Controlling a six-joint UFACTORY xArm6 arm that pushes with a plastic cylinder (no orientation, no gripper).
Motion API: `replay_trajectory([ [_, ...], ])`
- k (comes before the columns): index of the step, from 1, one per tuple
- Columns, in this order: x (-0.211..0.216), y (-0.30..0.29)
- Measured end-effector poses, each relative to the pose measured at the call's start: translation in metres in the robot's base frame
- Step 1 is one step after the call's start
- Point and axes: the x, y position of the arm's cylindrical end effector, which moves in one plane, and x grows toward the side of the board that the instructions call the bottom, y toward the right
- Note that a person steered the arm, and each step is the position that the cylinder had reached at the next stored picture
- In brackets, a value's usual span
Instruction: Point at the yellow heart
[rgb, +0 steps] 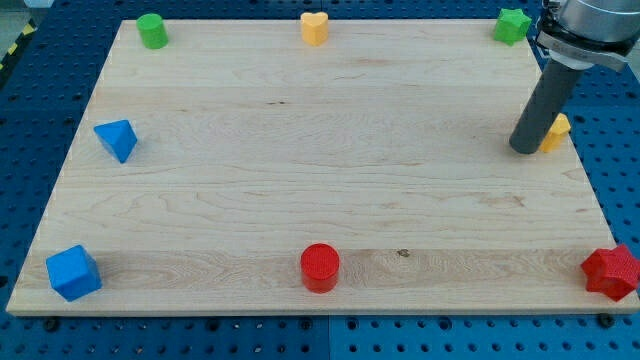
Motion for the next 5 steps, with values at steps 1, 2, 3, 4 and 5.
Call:
replay_trajectory([
  [1,-0.003,0.008],
  [2,-0.007,0.008],
  [3,-0.010,-0.025],
  [4,-0.026,-0.120],
  [5,-0.057,-0.175],
])
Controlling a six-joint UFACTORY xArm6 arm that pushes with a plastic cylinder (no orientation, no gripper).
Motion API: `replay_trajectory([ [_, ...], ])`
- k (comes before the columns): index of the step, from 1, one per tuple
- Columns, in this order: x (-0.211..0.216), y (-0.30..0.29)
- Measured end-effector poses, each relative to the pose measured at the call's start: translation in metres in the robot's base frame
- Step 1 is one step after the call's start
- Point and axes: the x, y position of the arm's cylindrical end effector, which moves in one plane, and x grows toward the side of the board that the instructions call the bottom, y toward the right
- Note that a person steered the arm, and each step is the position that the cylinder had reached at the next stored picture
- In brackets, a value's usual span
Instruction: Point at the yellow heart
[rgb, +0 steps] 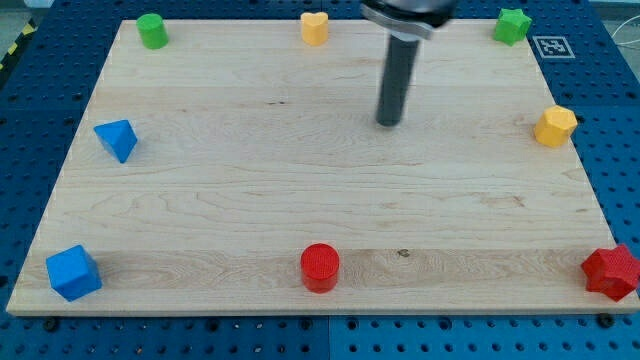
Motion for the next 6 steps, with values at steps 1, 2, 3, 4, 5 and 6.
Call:
replay_trajectory([
  [1,-0.037,-0.038],
  [2,-0.054,-0.083],
  [3,-0.083,-0.119],
  [4,-0.115,-0.123],
  [5,-0.144,-0.123],
  [6,-0.148,-0.119],
])
